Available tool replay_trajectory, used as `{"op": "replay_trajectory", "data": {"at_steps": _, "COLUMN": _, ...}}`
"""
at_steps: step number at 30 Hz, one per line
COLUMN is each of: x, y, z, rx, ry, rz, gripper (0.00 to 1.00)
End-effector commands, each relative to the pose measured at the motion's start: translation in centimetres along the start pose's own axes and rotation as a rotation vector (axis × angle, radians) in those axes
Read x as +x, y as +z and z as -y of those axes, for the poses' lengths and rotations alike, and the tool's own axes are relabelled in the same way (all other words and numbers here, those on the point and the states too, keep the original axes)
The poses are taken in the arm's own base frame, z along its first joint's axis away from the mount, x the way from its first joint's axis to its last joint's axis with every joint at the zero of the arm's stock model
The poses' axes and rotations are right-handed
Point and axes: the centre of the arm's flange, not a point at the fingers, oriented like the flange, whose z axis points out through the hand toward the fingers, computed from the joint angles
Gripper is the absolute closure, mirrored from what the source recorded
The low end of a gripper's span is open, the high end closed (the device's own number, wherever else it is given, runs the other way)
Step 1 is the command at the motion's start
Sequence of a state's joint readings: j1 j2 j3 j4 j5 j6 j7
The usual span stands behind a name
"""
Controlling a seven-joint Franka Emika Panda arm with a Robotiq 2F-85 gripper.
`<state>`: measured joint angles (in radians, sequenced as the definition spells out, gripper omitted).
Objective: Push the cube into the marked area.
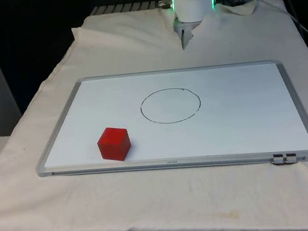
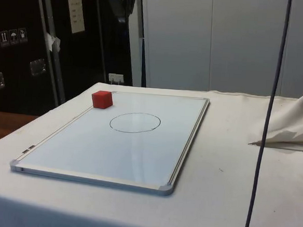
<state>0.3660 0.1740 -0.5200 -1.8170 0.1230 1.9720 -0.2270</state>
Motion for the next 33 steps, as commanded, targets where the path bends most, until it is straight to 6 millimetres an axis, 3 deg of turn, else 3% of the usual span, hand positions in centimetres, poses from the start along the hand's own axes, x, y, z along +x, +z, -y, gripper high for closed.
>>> {"op": "replay_trajectory", "data": {"at_steps": 1, "x": 0.3, "y": 0.2, "z": 0.0, "rx": 0.003, "ry": -0.008, "rz": -0.010, "gripper": 1.00}}
{"op": "replay_trajectory", "data": {"at_steps": 17, "x": 2.6, "y": 4.2, "z": -0.9, "rx": -0.043, "ry": -0.072, "rz": -0.055, "gripper": 1.00}}
{"op": "replay_trajectory", "data": {"at_steps": 18, "x": 2.3, "y": 3.7, "z": -0.4, "rx": -0.050, "ry": -0.069, "rz": -0.048, "gripper": 1.00}}
{"op": "replay_trajectory", "data": {"at_steps": 33, "x": 5.8, "y": 8.7, "z": -5.7, "rx": -0.053, "ry": -0.078, "rz": -0.104, "gripper": 1.00}}
